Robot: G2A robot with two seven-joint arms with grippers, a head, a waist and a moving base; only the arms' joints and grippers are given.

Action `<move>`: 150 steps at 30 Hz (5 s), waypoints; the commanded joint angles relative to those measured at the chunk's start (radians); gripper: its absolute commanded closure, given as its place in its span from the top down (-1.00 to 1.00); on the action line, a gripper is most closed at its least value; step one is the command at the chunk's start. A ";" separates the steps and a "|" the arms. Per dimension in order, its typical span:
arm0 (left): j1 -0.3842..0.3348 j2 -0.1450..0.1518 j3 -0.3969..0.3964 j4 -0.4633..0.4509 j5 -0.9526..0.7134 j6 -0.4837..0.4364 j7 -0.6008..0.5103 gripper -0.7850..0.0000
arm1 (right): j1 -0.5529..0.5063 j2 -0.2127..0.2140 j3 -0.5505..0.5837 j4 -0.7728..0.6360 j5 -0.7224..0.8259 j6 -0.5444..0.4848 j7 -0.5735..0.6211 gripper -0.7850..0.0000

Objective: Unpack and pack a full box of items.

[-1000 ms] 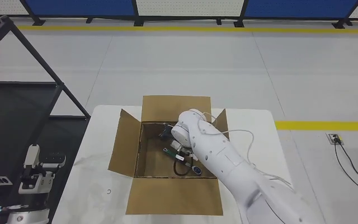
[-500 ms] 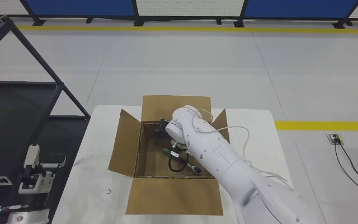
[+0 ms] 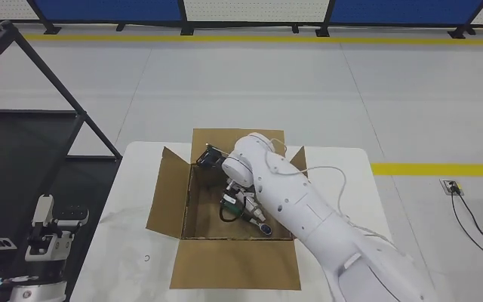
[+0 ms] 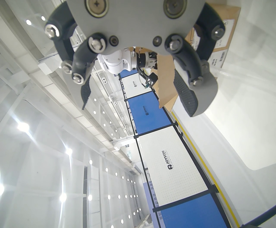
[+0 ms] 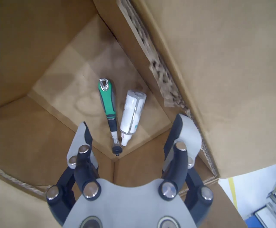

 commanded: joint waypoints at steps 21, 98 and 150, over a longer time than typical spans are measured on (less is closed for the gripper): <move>0.066 0.009 0.022 -0.002 0.057 -0.141 -0.228 1.00 | -0.721 0.238 0.488 -1.290 -0.116 0.022 0.159 1.00; -0.350 0.061 0.577 0.222 0.725 0.068 -0.509 -1.00 | -0.740 0.354 0.645 -0.836 0.304 0.065 -0.048 -1.00; -0.125 0.107 0.104 0.118 -0.008 -0.076 -0.736 1.00 | -0.426 0.371 0.718 -0.294 0.714 -0.129 -0.442 1.00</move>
